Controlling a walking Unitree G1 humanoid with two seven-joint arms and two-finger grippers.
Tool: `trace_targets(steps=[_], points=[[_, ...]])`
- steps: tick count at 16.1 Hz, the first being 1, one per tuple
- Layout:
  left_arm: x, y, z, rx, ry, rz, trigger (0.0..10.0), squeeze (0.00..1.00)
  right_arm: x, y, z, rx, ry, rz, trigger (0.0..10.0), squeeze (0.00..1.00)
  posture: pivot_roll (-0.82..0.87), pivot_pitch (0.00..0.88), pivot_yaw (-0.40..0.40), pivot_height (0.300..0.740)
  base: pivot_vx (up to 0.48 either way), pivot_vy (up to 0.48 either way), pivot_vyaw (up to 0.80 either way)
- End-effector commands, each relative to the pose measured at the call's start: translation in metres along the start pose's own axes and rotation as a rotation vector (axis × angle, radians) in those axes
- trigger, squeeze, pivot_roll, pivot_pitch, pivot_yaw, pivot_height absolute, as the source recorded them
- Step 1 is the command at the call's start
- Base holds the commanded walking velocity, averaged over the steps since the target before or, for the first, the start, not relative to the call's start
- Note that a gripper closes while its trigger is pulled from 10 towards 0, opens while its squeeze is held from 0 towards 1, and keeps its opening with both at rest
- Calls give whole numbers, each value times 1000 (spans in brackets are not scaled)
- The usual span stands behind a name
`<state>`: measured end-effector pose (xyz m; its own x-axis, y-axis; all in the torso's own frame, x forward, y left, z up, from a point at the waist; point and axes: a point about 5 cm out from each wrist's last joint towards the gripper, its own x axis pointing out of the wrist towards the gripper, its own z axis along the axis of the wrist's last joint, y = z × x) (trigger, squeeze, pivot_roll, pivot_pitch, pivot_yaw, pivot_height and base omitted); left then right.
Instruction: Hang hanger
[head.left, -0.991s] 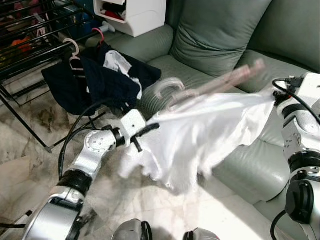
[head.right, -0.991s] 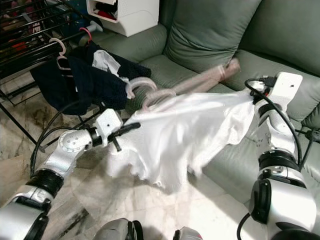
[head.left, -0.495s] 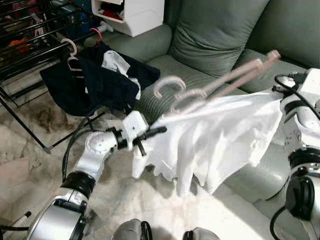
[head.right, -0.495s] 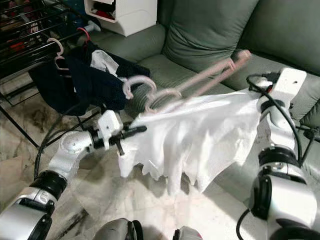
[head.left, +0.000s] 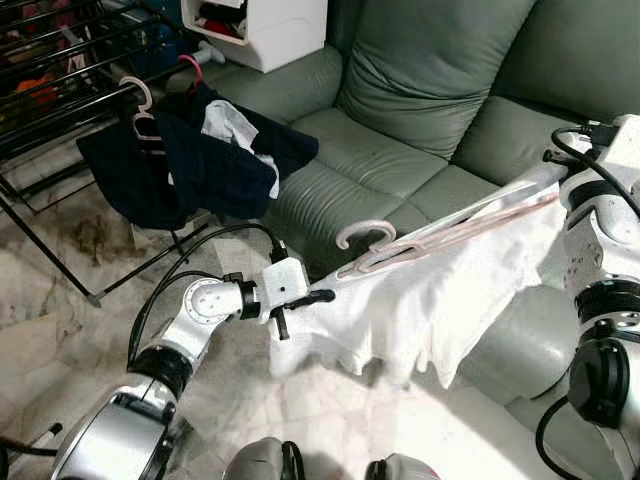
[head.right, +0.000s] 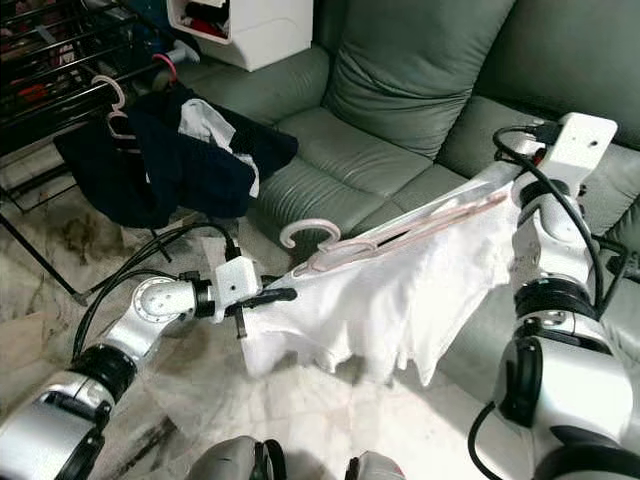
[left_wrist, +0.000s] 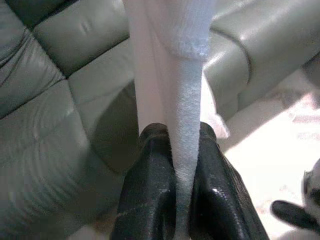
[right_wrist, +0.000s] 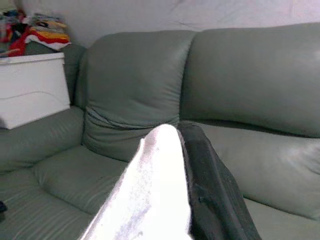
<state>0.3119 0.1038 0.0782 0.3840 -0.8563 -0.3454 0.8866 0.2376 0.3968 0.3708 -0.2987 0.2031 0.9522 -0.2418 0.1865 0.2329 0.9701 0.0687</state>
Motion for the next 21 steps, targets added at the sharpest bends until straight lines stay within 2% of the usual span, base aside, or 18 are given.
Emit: trace_targets(steps=[1, 2, 5, 7, 8, 9, 10, 11, 13, 14, 15, 16, 18, 21], points=[[-14, -3, -26, -13, 156, 21, 0, 0, 9, -5, 41, 10, -174, -18, 0, 0, -86, 17, 12, 740, 0, 0, 0], [-13, 1, -27, -24, 176, 75, 0, 0, 8, -4, 41, 7, -176, -14, 0, 0, -86, 17, 13, 740, 0, 0, 0], [-12, 19, -22, -106, 136, 258, 0, 0, 7, -2, 36, 0, -167, 6, 0, 0, -87, 16, 14, 740, 0, 0, 0], [-17, 29, -22, -229, 75, 360, 0, 0, 4, -2, 29, -24, -150, 26, 0, 0, -85, 15, 11, 740, 0, 0, 0], [-19, 29, -24, -232, 95, 371, 0, 0, 3, -2, 27, -25, -145, 25, 0, 0, -85, 15, 11, 740, 0, 0, 0], [-22, 25, -30, -177, 147, 345, 0, 0, 2, -2, 25, -24, -140, 25, 0, 0, -82, 14, 12, 740, 0, 0, 0], [-23, 25, -33, -170, 186, 356, 0, 0, 2, 0, 24, -25, -138, 31, 0, 0, -82, 14, 12, 740, 0, 0, 0], [-25, 24, -41, -126, 283, 373, 0, 0, 1, 7, 20, -58, -124, 57, 0, 0, -82, 14, 12, 740, 0, 0, 0], [-22, 23, -42, -98, 320, 390, 0, 0, 1, 19, 16, -68, -116, 89, 0, 0, -82, 12, 15, 740, 0, 0, 0], [-15, 19, -40, -88, 313, 384, 0, 0, 1, 31, 12, -96, -123, 112, 0, 0, -85, 7, 16, 740, 0, 0, 0], [-8, 13, -40, -63, 332, 367, 0, 0, 2, 42, 11, -76, -124, 114, 0, 0, -84, 4, 16, 740, 0, 0, 0], [-6, 11, -42, -66, 357, 389, 0, 0, 4, 48, 11, -57, -121, 105, 0, 0, -84, 4, 16, 740, 0, 0, 0], [-3, 12, -50, -186, 445, 608, 0, 0, 10, 77, 11, -14, -102, 57, 0, 0, -72, 0, 15, 740, 0, 0, 0], [-3, 12, -50, -186, 445, 608, 0, 0, 10, 77, 11, -14, -102, 57, 0, 0, -72, 0, 15, 740, 0, 0, 0]])
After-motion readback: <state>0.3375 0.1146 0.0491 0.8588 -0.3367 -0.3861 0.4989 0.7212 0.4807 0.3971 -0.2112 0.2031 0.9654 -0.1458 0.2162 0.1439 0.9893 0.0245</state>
